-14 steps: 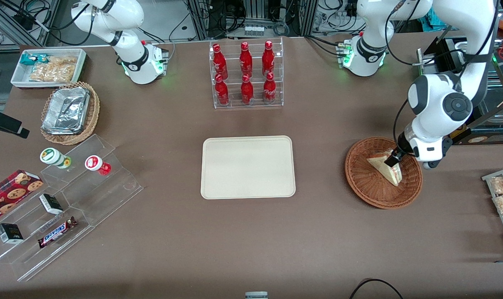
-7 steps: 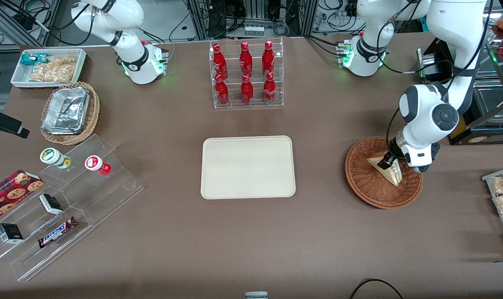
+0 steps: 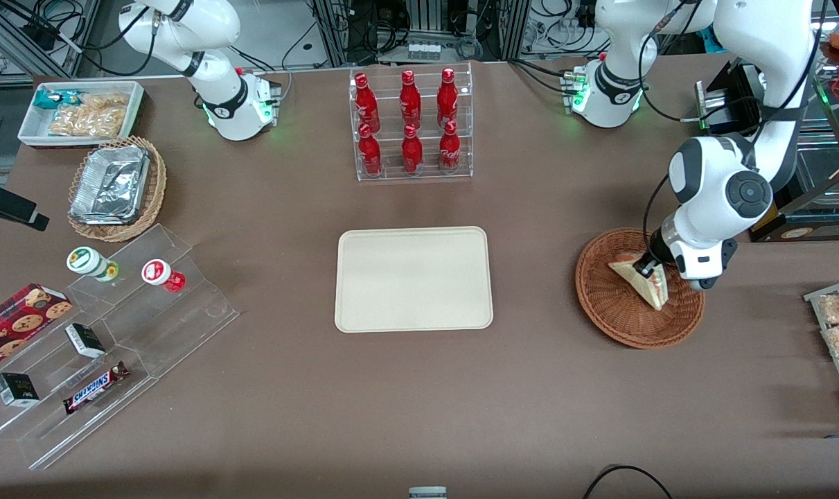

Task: Place sandwich from basket to tray
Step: 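Lift the sandwich and carry it with the left gripper over the tray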

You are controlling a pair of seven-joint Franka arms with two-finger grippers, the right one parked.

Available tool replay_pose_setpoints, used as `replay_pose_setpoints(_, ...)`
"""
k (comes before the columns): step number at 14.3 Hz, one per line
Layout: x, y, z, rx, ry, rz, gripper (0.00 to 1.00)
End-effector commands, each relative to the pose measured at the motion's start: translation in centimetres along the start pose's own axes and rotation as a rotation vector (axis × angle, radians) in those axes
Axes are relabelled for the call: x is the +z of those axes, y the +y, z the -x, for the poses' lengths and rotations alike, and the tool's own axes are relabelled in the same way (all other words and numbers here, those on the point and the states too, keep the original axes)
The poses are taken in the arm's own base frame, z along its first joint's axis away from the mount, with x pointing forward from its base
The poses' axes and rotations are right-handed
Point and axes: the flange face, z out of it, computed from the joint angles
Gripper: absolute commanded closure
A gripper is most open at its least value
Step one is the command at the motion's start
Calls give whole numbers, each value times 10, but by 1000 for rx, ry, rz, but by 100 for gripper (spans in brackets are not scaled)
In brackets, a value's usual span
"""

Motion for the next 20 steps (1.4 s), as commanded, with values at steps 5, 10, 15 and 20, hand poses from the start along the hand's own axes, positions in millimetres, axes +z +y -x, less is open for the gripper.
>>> replay_pose_setpoints(5, -39, 97, 77, 565, 19, -54, 92)
replay_pose_setpoints(10, -52, 197, 169, 636, -25, -49, 95)
replay_pose_setpoints(15, -31, 270, 288, 611, 48, -50, 96)
replay_pose_setpoints(20, 3, 303, 355, 615, -1, -21, 96)
